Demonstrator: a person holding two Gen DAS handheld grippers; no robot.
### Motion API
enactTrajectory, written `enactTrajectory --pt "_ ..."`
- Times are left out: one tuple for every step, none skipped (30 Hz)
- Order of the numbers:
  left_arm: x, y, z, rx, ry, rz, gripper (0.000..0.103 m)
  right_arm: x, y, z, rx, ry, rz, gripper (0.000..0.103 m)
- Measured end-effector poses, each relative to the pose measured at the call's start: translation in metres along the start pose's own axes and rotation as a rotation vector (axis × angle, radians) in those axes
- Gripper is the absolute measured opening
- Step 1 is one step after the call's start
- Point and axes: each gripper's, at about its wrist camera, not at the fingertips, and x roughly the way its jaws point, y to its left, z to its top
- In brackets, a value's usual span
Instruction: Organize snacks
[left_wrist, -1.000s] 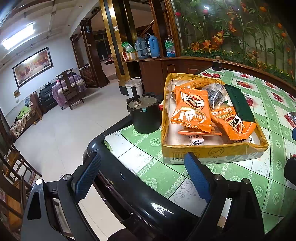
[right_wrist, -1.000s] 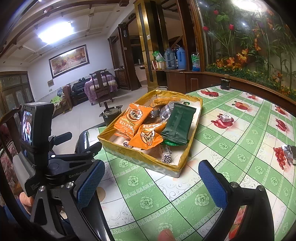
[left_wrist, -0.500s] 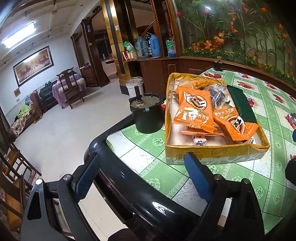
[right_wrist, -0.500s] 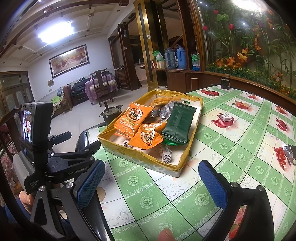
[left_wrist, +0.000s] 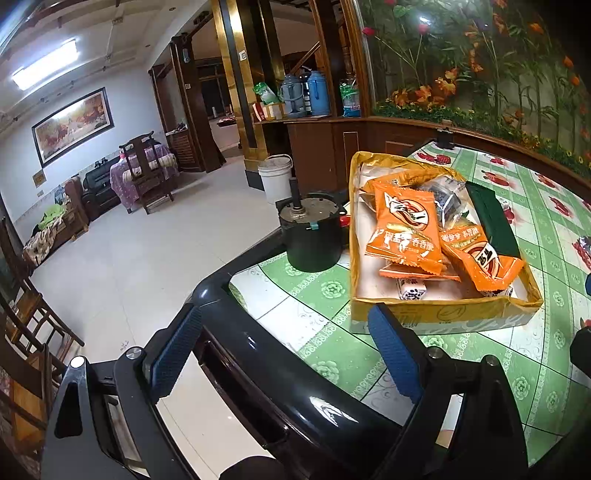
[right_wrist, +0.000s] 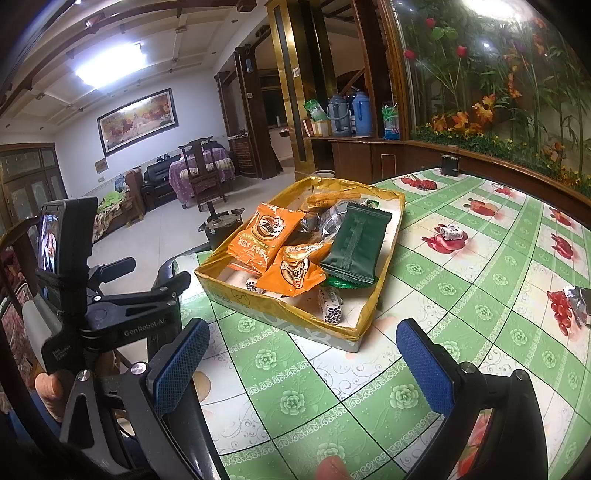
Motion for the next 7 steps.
enactTrajectory --pt "-0.0001 0.0012 0.0002 -0.004 0.001 0.001 0.092 -0.0002 -0.0005 0.0002 -0.001 0.0 -0.001 0.102" --pt "-0.0005 0.002 -0.0002 -0.006 0.0 0.003 0.092 -0.0002 -0.0005 0.0003 -0.001 0.0 0.0 0.102" --pt "-0.0013 0.0023 -0.0004 -0.002 -0.004 0.014 0.092 -0.0003 -0.0005 0.0003 0.0 0.0 0.0 0.102" --pt "-0.0023 0.0016 -0.0005 0.007 -0.011 0.025 0.092 -0.0002 -0.0005 0.0003 0.0 0.0 0.0 0.102" --pt "-0.0034 0.0003 -0.0005 0.013 -0.016 0.028 0.092 -0.0002 -0.0005 0.0003 0.0 0.0 0.0 0.102" --pt "-0.0041 0.0 -0.0007 0.015 -0.019 0.027 0.092 -0.0003 -0.0005 0.0003 0.0 0.0 0.0 0.102" --pt "-0.0045 0.0003 -0.0009 0.013 -0.019 0.024 0.092 -0.0003 -0.0004 0.0003 0.0 0.0 0.0 0.102"
